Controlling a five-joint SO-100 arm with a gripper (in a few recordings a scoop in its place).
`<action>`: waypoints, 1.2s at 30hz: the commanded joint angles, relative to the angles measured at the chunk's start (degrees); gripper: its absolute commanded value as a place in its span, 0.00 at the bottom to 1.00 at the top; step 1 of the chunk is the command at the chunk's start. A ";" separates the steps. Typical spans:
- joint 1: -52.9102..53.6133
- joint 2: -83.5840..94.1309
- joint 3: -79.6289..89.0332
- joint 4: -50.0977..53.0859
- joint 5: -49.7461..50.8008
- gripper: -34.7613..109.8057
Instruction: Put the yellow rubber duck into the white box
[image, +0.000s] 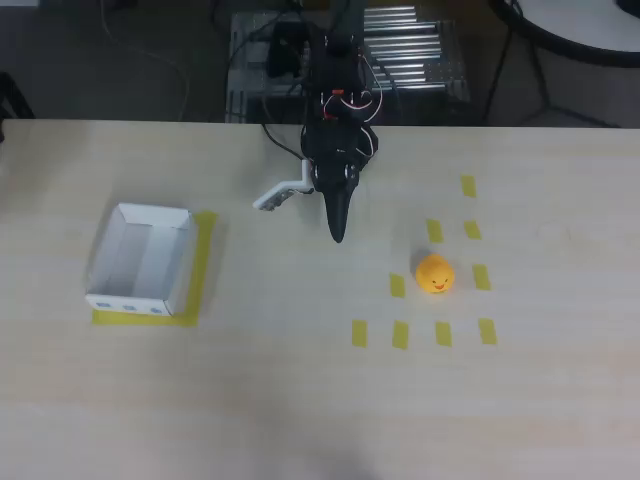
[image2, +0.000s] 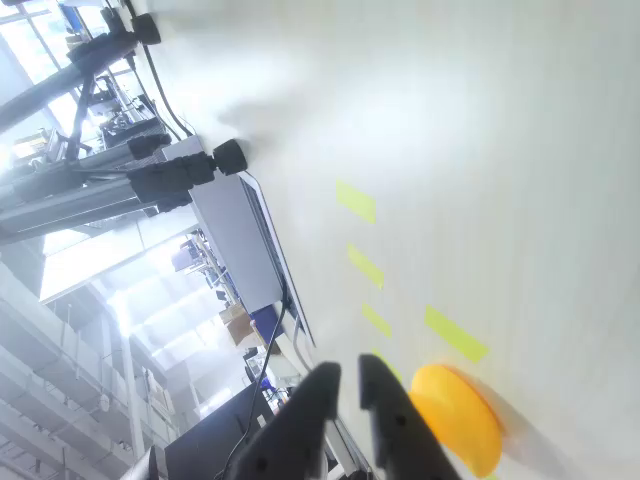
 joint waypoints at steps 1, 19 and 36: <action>-0.35 2.90 3.78 0.53 1.23 0.24; -0.35 2.90 3.78 0.53 1.23 0.24; -0.35 2.90 3.78 0.53 1.23 0.24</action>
